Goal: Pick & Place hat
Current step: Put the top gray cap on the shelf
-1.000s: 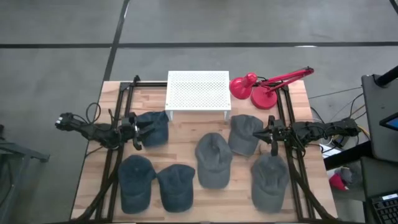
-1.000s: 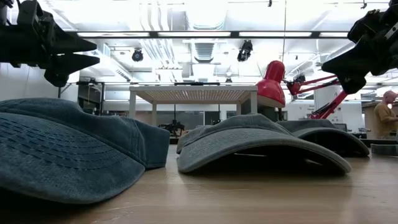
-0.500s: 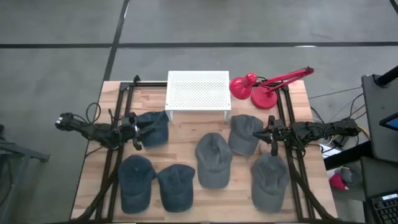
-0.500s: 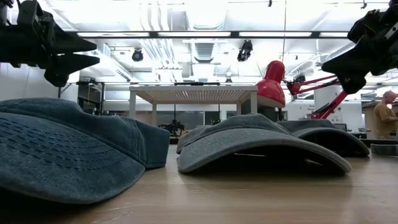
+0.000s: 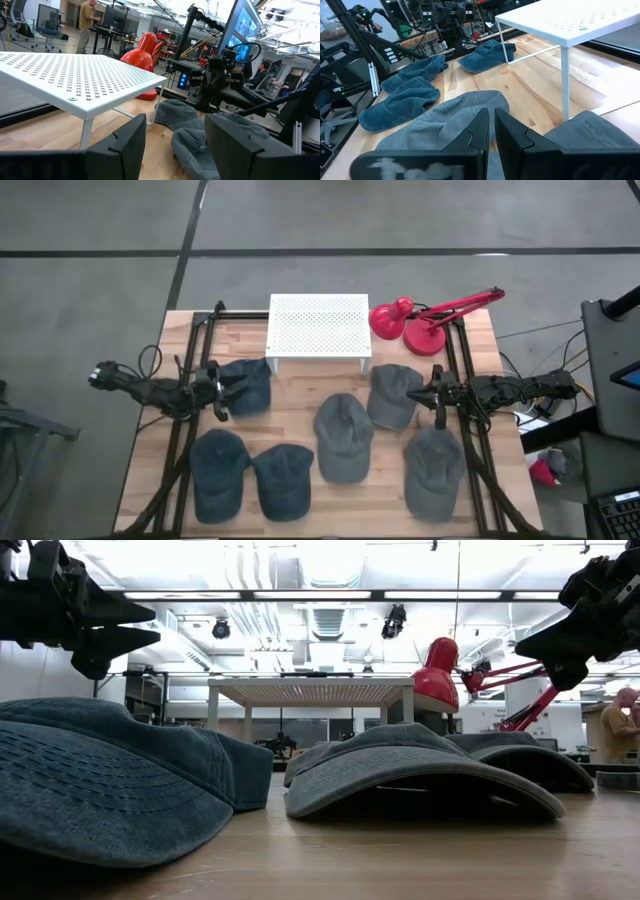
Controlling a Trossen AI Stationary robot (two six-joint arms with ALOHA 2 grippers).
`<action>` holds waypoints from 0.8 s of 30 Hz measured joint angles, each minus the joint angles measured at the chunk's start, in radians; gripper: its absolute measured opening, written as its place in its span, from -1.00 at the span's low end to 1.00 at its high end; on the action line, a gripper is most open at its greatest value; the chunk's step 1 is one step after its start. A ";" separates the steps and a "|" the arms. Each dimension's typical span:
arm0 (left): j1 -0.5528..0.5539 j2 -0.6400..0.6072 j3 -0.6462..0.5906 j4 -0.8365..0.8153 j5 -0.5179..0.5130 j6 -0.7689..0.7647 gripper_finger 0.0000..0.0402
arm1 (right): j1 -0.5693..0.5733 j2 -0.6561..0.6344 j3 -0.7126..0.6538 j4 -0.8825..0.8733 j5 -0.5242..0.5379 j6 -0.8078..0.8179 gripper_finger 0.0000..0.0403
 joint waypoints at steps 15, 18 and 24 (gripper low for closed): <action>0.000 0.000 0.000 0.000 0.000 0.000 0.02 | 0.000 0.000 0.000 0.293 0.000 0.213 -0.87; 0.000 0.000 0.000 0.000 0.000 0.000 0.02 | 0.000 0.000 0.000 0.401 0.000 0.214 -0.87; 0.000 0.000 0.000 0.000 0.000 0.000 0.02 | 0.000 0.000 0.000 0.568 -0.001 0.239 -0.87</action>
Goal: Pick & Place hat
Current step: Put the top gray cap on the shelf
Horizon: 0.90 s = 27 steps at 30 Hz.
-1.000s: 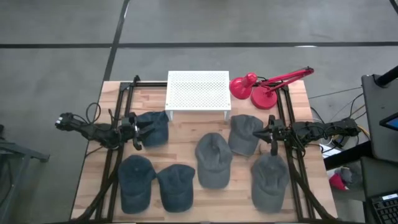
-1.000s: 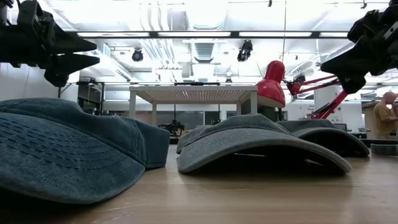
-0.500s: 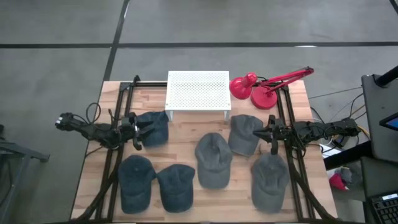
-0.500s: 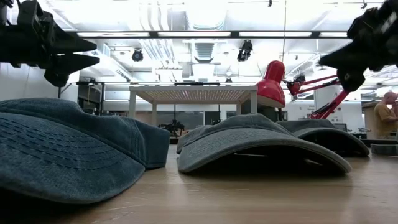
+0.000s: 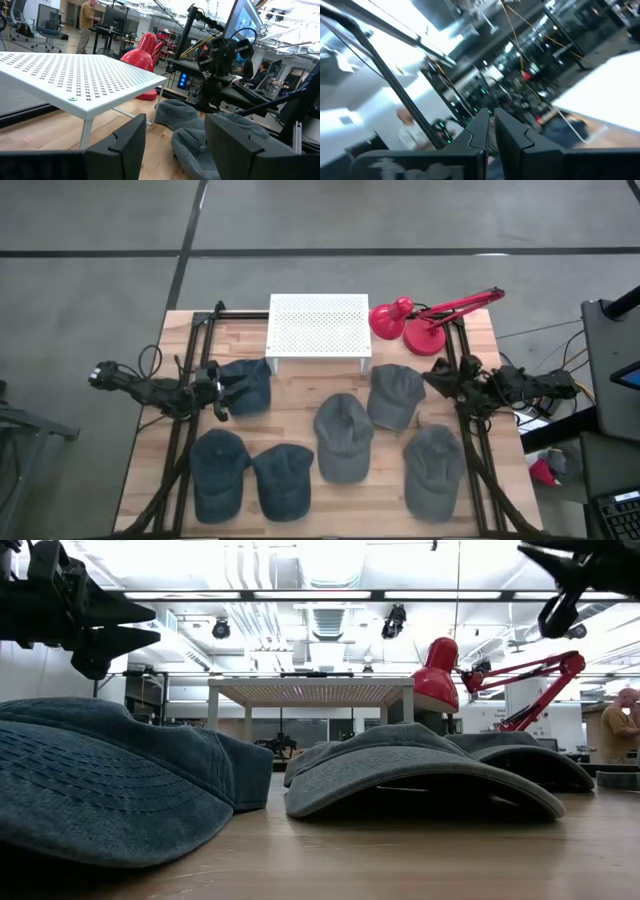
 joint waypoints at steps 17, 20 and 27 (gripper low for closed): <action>0.000 0.000 0.000 0.000 0.000 0.000 0.02 | 0.000 0.327 0.305 -0.487 0.125 -0.019 -0.87; 0.000 0.000 0.000 0.000 0.000 0.002 0.02 | 0.000 0.461 0.439 -0.755 0.161 0.077 -0.87; 0.000 0.000 0.000 0.000 0.000 0.043 0.02 | 0.000 0.733 0.675 -1.215 0.155 0.362 -0.87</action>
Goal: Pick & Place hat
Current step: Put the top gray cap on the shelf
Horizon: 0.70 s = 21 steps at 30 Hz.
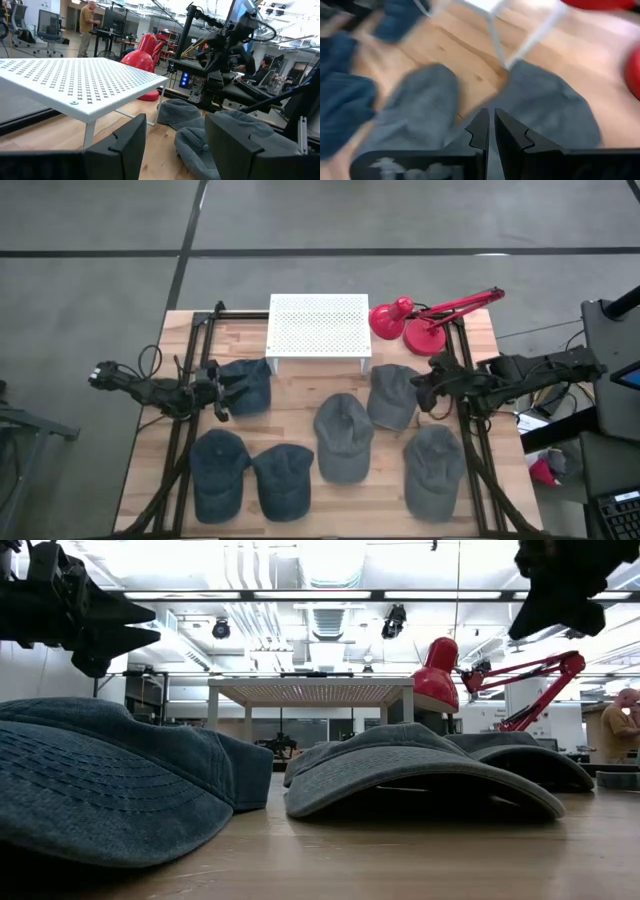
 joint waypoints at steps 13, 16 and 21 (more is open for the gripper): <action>0.000 0.000 0.000 0.000 0.000 -0.024 0.02 | -0.001 0.264 0.115 -0.065 0.023 0.273 -0.61; 0.000 0.000 0.000 0.000 0.000 -0.024 0.02 | -0.001 0.311 0.115 -0.066 0.001 0.322 -0.42; 0.000 0.000 0.000 0.000 0.000 -0.026 0.02 | -0.006 0.392 0.115 -0.063 -0.052 0.417 -0.10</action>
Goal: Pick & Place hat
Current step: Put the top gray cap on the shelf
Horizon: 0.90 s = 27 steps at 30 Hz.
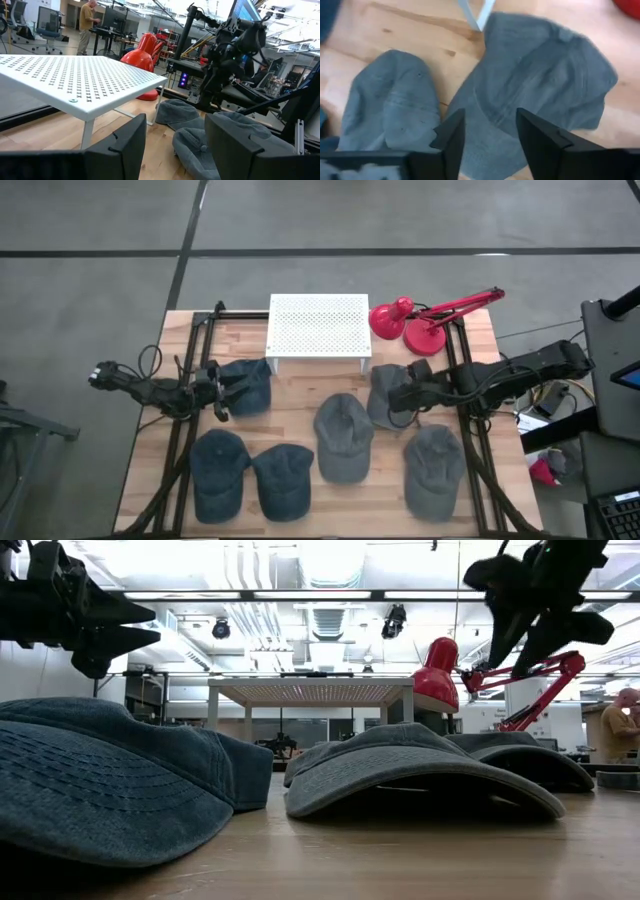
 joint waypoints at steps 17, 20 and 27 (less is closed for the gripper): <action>0.000 0.000 0.000 0.012 0.000 0.000 0.02 | -0.154 0.154 0.020 -0.003 -0.214 0.260 0.29; 0.000 0.000 0.000 0.013 0.000 -0.018 0.02 | -0.192 0.178 0.018 -0.004 -0.212 0.242 0.26; 0.000 0.000 0.000 0.015 0.001 -0.043 0.02 | -0.253 0.264 0.018 0.001 -0.216 0.157 0.26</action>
